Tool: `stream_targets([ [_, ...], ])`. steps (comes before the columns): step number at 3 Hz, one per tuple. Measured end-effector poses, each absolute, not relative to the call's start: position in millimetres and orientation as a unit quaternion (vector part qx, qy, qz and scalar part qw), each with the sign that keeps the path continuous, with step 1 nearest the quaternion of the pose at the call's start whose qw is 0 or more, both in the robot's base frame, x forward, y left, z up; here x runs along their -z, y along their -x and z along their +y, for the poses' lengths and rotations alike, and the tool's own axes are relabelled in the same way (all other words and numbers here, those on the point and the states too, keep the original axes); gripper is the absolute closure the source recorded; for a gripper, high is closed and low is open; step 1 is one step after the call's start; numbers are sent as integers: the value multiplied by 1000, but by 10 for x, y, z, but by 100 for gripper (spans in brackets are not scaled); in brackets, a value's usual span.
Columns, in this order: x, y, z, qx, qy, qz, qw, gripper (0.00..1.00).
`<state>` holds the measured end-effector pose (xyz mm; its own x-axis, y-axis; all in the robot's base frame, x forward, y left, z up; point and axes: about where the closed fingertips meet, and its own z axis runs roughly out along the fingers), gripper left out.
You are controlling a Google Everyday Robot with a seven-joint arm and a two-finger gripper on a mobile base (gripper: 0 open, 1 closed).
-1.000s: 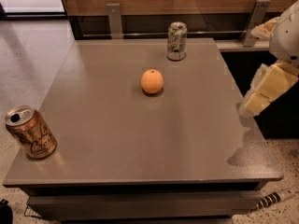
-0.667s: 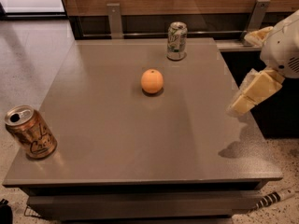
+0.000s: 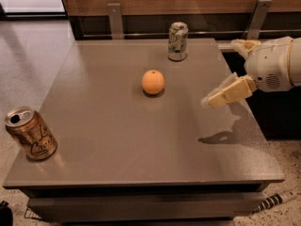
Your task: Move orange near 7up can
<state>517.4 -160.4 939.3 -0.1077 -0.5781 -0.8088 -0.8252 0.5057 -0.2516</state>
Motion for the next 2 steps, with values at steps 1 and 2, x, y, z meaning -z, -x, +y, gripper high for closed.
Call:
stream_targets([
  [1, -9508, -5297, -1319, -200, 445, 701, 519, 0],
  [2, -9507, -5297, -1320, -200, 445, 702, 519, 0],
])
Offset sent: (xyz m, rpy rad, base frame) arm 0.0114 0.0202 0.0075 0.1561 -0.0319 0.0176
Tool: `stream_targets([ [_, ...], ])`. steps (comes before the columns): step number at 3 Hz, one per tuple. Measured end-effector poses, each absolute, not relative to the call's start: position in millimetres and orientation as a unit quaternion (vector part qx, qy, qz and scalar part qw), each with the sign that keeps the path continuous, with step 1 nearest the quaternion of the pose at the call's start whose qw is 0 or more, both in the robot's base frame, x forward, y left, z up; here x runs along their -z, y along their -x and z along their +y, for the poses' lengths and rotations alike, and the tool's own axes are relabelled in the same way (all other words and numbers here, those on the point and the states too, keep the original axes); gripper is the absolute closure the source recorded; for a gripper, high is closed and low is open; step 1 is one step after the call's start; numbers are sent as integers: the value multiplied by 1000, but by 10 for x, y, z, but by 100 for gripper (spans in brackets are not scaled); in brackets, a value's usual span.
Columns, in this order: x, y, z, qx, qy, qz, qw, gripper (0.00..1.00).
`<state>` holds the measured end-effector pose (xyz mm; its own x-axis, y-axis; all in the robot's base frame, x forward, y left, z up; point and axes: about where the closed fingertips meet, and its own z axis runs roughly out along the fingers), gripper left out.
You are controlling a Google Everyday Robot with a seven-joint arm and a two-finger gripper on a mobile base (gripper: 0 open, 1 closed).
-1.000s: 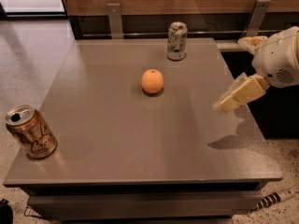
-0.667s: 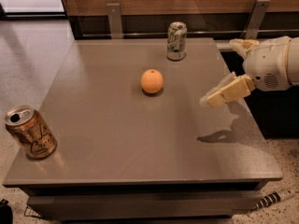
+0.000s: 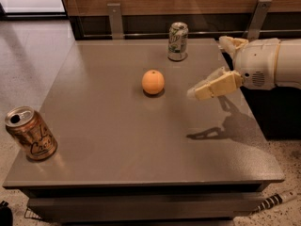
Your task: Move orange near 7up can
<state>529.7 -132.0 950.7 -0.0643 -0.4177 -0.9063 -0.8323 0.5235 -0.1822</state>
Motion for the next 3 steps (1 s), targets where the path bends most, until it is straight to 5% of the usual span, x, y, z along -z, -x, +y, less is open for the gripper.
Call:
stream_targets([
  [3, -9005, -5853, -686, -267, 439, 676, 529, 0],
])
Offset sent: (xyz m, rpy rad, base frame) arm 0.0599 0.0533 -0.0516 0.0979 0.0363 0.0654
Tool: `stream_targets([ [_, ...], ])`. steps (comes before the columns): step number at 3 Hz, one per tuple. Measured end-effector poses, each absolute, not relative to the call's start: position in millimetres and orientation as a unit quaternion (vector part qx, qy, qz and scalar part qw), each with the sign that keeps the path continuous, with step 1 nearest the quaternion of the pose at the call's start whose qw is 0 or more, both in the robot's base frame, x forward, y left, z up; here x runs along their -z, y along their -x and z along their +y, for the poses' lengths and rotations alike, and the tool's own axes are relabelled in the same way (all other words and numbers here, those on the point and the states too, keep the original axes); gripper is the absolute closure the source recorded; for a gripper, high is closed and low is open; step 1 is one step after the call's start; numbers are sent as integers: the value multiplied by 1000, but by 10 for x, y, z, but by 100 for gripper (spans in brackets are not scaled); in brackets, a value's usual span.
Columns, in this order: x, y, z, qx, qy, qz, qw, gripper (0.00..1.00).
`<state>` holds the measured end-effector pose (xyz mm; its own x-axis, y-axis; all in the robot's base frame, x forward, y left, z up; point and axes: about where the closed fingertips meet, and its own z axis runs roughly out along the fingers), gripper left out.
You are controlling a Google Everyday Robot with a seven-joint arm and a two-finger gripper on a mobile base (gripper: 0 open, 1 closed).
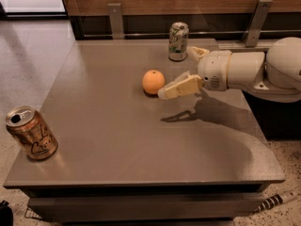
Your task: Move orange near 7up can
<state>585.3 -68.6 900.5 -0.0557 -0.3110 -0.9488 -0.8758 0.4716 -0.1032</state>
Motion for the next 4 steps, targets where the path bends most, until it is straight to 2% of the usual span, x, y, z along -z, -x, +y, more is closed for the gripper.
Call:
stream_targets([
  [3, -8356, -6140, -237, -327, 418, 648, 547, 2],
  [4, -8219, -6173, -169, -340, 412, 640, 552, 25],
])
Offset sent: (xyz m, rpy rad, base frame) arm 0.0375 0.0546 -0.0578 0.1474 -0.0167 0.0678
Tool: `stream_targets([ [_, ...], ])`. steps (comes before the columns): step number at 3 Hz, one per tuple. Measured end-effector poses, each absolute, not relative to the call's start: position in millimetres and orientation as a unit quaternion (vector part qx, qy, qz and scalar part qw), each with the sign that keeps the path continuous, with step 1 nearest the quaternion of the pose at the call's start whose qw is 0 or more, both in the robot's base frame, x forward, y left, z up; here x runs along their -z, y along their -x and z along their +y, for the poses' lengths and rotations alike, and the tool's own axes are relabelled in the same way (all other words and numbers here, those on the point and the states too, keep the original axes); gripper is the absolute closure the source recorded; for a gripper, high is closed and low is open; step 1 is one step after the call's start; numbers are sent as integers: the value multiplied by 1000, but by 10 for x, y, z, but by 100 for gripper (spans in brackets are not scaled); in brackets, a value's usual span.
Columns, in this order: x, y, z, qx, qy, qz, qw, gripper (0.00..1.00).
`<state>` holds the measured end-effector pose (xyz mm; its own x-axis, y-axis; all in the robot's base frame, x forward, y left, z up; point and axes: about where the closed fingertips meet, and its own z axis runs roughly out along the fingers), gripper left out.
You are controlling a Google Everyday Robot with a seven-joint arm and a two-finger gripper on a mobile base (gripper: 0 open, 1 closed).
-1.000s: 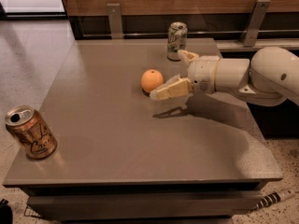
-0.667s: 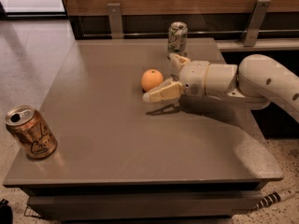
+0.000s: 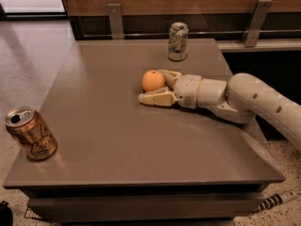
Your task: Move orange near 7up can
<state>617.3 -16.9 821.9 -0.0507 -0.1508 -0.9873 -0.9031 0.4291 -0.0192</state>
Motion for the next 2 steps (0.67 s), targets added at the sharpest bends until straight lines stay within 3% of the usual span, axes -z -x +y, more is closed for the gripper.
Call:
stream_targets([
  [2, -8231, -6179, -96, -347, 415, 632, 555, 72],
])
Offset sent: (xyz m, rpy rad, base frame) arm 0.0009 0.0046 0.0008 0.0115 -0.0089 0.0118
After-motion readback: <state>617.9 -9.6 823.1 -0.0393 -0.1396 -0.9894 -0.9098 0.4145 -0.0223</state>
